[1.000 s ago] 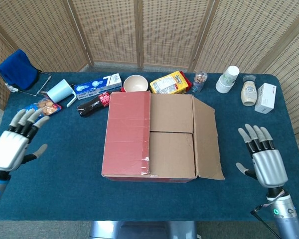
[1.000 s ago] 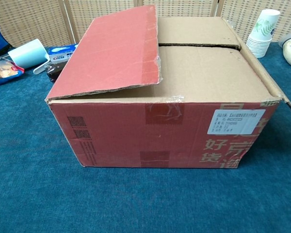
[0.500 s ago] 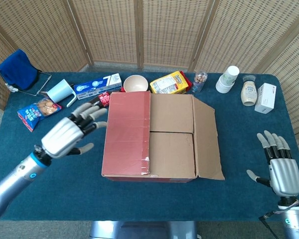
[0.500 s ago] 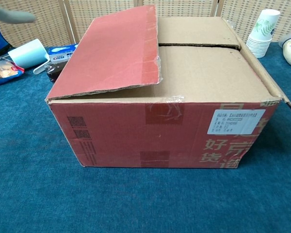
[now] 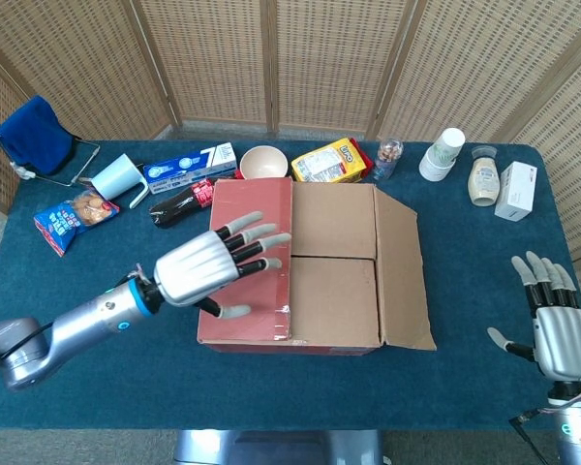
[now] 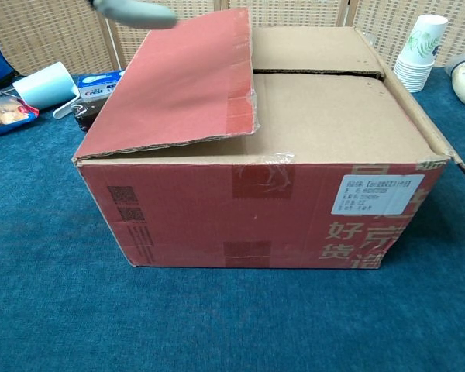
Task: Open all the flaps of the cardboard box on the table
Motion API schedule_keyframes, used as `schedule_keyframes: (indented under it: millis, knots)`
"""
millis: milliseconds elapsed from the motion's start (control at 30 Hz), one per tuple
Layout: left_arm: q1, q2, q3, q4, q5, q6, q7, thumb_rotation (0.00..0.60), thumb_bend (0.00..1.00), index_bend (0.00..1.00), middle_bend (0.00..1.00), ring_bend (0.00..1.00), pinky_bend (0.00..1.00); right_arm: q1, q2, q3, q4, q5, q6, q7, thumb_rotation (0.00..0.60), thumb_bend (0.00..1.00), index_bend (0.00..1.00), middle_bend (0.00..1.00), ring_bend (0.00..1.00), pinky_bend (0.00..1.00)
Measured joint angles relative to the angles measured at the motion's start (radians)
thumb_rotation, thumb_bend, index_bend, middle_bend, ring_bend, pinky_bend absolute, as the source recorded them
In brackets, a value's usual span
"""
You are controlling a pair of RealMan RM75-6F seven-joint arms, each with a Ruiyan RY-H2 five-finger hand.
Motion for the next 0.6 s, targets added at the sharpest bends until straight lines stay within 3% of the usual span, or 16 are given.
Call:
schedule_keyframes:
  millis: [333, 600]
  knots:
    - [-0.164, -0.071, -0.002, 0.047, -0.041, -0.161, -0.02, 0.315, 0.1, 0.24, 0.04, 0.02, 0.09, -0.001, -0.001, 0.002, -0.006, 0.004, -0.014, -0.004, 0.6, 0.08, 0.0, 0.0, 0.0, 0.06]
    - [-0.224, -0.147, 0.025, 0.082, -0.083, -0.21, 0.005, 0.311, 0.1, 0.24, 0.08, 0.06, 0.14, -0.002, 0.004, 0.004, -0.004, 0.011, -0.026, 0.016, 0.6, 0.08, 0.0, 0.0, 0.0, 0.06]
